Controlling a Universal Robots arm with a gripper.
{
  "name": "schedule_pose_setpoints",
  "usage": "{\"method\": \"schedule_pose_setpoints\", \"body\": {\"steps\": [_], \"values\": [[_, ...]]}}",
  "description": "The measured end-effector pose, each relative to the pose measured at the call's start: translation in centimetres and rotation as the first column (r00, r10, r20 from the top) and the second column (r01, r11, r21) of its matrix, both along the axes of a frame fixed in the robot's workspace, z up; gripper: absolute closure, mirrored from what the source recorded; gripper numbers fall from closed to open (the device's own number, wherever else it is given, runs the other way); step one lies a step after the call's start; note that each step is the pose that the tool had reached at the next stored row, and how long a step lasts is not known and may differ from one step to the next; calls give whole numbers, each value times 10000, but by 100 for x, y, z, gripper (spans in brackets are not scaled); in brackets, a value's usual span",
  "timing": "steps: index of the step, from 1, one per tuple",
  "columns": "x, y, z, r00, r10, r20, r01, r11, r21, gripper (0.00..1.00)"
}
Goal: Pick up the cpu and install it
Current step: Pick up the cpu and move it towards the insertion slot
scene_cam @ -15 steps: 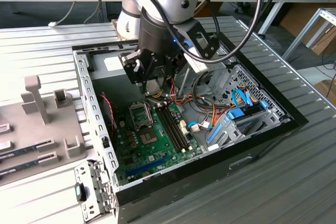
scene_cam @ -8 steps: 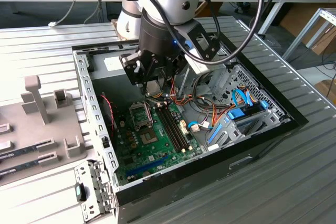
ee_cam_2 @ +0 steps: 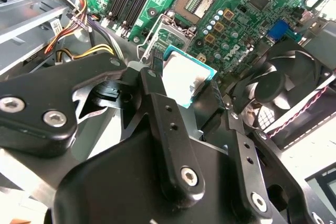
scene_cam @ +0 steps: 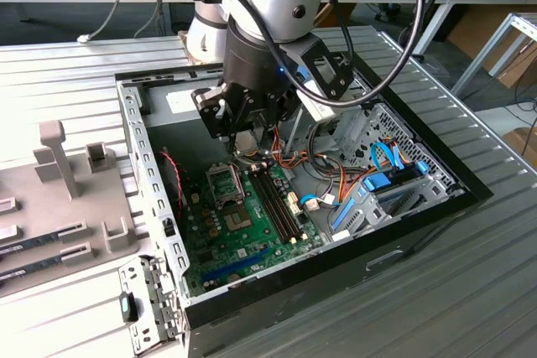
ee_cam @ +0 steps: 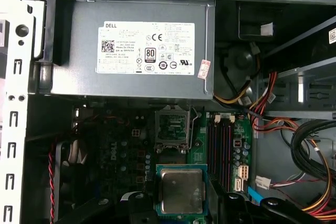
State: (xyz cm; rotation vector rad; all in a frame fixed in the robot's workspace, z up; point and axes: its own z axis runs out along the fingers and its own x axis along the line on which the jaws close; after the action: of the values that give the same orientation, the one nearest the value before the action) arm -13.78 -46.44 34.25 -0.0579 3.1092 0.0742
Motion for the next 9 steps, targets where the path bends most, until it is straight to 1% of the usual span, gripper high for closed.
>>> {"method": "schedule_pose_setpoints", "body": {"steps": [4, 9], "values": [[0, -22, -2, 10000, 0, 0, 0, 10000, 0, 53], [0, -41, -4, 10000, 0, 0, 0, 10000, 0, 53]]}}
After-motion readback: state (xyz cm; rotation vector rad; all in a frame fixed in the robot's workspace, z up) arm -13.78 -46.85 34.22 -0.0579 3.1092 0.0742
